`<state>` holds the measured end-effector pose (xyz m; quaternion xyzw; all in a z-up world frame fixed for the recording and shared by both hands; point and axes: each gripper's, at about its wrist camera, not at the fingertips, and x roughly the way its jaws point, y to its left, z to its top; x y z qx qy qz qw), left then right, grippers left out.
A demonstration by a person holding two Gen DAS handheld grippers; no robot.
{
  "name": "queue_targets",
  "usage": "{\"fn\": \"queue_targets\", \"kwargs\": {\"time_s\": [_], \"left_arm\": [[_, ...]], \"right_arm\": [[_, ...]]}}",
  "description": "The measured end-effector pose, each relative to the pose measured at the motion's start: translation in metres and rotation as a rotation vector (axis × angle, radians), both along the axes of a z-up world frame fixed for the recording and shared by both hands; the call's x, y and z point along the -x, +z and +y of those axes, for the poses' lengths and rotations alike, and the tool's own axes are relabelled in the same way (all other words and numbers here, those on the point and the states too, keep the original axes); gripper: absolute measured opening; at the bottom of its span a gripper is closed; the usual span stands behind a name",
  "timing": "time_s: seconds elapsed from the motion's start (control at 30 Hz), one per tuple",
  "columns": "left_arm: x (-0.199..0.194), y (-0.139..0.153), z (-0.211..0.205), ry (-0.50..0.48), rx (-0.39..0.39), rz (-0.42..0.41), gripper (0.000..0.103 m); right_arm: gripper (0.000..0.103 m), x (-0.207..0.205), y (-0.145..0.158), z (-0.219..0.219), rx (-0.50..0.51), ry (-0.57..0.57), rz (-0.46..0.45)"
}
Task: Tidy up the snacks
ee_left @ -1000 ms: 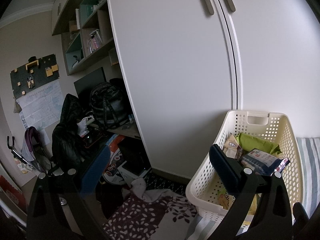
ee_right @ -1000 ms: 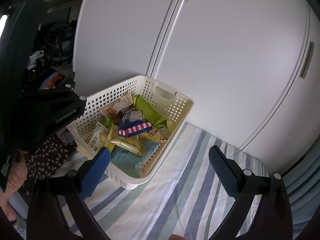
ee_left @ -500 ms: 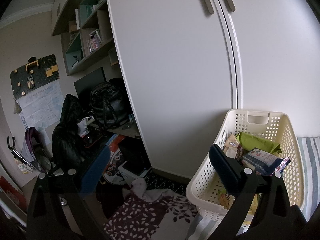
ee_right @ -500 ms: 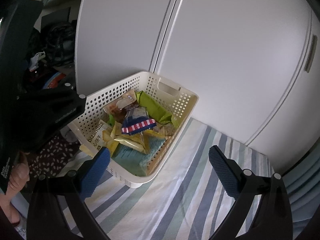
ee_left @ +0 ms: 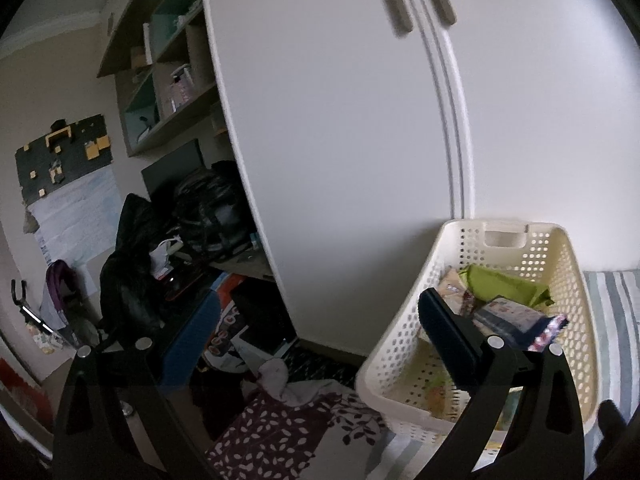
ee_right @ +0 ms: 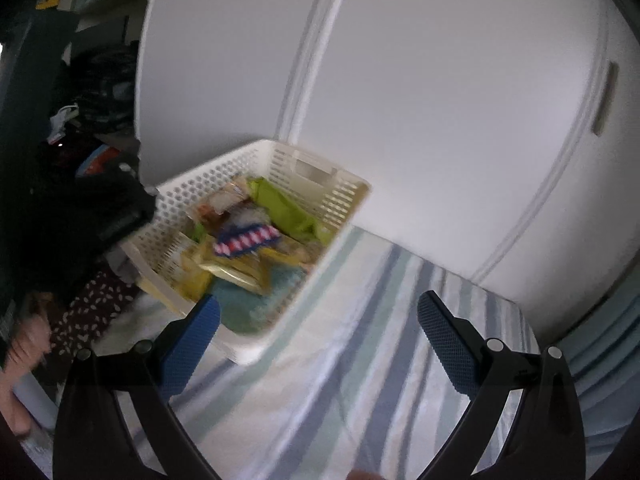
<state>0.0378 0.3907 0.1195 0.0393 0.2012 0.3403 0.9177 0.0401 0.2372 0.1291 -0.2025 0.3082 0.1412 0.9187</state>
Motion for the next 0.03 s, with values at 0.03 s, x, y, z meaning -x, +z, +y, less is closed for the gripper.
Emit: {"fn": "queue_targets", "kwargs": {"time_s": [0.03], "left_arm": [[0.0002,0.0008,-0.0023,-0.011,-0.005,-0.001,0.1]], "right_arm": [[0.098,-0.0001,-0.0022,-0.0089,0.001,-0.017,0.003]]}}
